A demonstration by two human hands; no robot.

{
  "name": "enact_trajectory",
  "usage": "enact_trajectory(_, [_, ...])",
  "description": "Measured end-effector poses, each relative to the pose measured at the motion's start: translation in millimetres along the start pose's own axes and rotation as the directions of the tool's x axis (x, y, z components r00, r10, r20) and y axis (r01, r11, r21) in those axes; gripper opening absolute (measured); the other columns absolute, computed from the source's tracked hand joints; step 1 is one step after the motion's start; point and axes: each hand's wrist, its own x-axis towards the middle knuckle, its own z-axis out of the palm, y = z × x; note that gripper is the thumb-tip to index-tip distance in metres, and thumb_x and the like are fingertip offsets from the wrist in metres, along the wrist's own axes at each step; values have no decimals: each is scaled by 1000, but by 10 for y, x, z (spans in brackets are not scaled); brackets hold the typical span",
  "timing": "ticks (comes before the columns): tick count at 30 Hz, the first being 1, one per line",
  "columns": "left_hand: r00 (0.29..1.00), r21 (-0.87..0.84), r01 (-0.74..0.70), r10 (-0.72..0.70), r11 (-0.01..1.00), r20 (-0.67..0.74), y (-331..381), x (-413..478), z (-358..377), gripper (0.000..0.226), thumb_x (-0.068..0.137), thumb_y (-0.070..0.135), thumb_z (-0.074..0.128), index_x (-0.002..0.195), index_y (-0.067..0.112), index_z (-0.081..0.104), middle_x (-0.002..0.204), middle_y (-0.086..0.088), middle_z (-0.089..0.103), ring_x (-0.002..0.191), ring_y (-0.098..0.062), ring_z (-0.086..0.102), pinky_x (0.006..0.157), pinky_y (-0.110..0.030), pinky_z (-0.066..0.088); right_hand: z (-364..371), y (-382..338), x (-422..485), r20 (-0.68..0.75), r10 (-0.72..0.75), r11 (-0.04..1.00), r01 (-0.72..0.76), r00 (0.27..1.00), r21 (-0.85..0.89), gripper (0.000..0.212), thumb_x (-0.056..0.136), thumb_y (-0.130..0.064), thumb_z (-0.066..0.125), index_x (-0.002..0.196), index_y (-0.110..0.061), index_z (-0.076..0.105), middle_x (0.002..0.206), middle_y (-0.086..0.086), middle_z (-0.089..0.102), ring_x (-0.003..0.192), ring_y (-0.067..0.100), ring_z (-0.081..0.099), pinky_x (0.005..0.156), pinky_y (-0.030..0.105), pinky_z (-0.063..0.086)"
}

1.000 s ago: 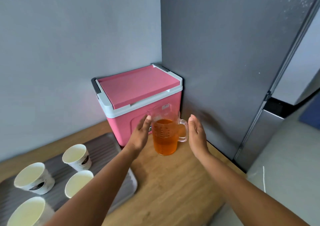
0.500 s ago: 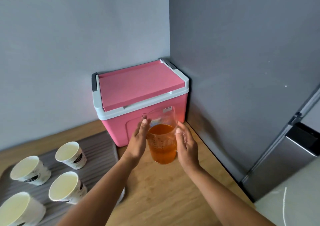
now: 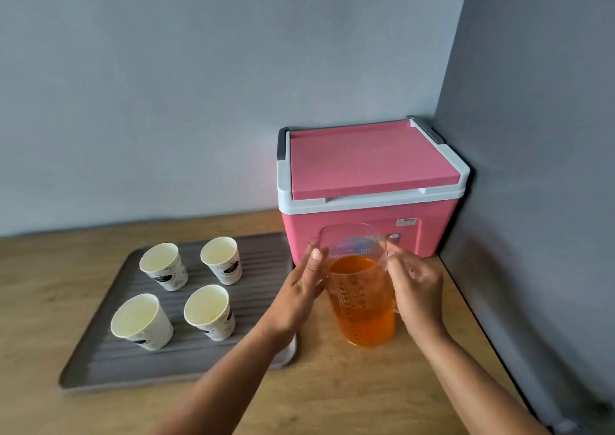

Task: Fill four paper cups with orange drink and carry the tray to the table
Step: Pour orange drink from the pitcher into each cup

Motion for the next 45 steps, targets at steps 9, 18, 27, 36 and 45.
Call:
enact_trajectory(9, [978, 444, -113, 178, 889, -108, -57, -524, -971, 61, 79, 79, 44, 135, 54, 36, 148, 23, 37, 137, 8, 32, 114, -18, 28, 497, -529, -114, 132, 0, 1000, 1, 991, -3, 33, 82, -29, 68, 71, 2, 70, 81, 40, 62, 45, 14, 43, 41, 21, 33])
enact_trajectory(18, [855, 538, 68, 228, 840, -466, -713, -820, -1480, 120, 61, 41, 89, 153, 29, 13, 153, 0, 30, 138, -7, 28, 105, -18, 25, 833, -648, -322, 192, -79, 989, 101, 978, -106, 25, 83, -27, 68, 62, -12, 69, 61, 23, 66, 53, 32, 60, 51, 39, 47])
enact_trajectory(27, [850, 227, 153, -11, 962, -526, -1106, -605, -1663, 104, 61, 25, 90, 145, 28, 29, 132, 11, 52, 120, -8, 51, 96, -22, 39, 1024, -691, -443, 275, -85, 960, 153, 958, -234, 31, 87, -24, 68, 59, -10, 69, 58, 21, 65, 48, 29, 56, 51, 30, 41])
enact_trajectory(36, [897, 192, 54, 37, 980, -441, -1030, -639, -1788, 71, 63, 21, 87, 120, 32, 47, 112, 12, 64, 103, -2, 62, 91, -30, 53, 1115, -795, -469, 317, -70, 926, 179, 946, -332, 27, 87, -28, 69, 64, -15, 74, 59, 9, 70, 57, 31, 65, 51, 30, 44])
enact_trajectory(45, [917, 245, 18, 81, 969, -390, -975, -640, -1915, 72, 54, 36, 83, 115, 45, 46, 112, 15, 65, 104, -2, 63, 92, -39, 55, 1230, -933, -458, 356, -76, 882, 229, 931, -412, 37, 83, -29, 67, 60, -57, 68, 72, -19, 74, 76, 12, 72, 67, 44, 59])
